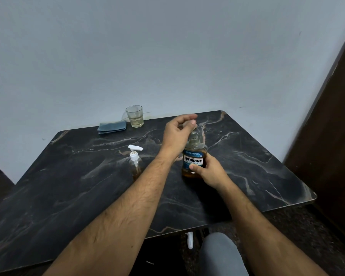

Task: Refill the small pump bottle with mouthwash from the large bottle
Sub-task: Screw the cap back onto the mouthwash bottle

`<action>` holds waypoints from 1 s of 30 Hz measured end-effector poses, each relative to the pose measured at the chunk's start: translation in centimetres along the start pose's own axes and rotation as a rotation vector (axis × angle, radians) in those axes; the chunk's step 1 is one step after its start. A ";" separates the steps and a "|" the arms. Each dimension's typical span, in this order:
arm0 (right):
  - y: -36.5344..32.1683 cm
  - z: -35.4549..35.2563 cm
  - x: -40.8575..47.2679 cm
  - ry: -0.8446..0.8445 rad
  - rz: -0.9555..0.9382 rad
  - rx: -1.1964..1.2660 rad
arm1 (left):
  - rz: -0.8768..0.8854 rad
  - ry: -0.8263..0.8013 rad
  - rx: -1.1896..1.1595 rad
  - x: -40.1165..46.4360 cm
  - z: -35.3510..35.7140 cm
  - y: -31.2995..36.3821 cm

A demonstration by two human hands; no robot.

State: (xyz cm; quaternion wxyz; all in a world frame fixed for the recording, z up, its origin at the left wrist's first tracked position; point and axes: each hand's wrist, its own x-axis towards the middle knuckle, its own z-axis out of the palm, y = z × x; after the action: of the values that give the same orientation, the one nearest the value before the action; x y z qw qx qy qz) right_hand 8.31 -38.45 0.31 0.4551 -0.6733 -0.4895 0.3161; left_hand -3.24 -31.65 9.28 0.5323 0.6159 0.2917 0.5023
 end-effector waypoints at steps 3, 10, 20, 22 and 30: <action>-0.1 0.0 -0.1 -0.001 -0.002 -0.016 | 0.002 0.046 0.021 0.1 -0.1 0.3; 0.2 0.0 0.0 0.007 -0.030 -0.026 | -0.024 -0.025 0.078 -0.5 0.4 0.4; -0.3 -0.9 0.4 0.017 -0.065 0.009 | 0.076 -0.086 0.246 -0.6 -1.0 -0.9; -0.6 -1.2 0.4 0.091 -0.123 0.043 | 0.073 -0.114 0.216 -0.6 -1.3 -1.0; -1.5 -1.4 0.5 0.070 -0.117 0.024 | -0.040 -0.264 0.117 -0.5 -1.0 -0.2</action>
State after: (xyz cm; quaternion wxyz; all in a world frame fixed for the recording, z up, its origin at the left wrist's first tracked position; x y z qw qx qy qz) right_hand 9.10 -38.27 2.22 0.4979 -0.6487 -0.5078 0.2711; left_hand -4.29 -31.68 8.82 0.5391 0.7006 0.2604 0.3882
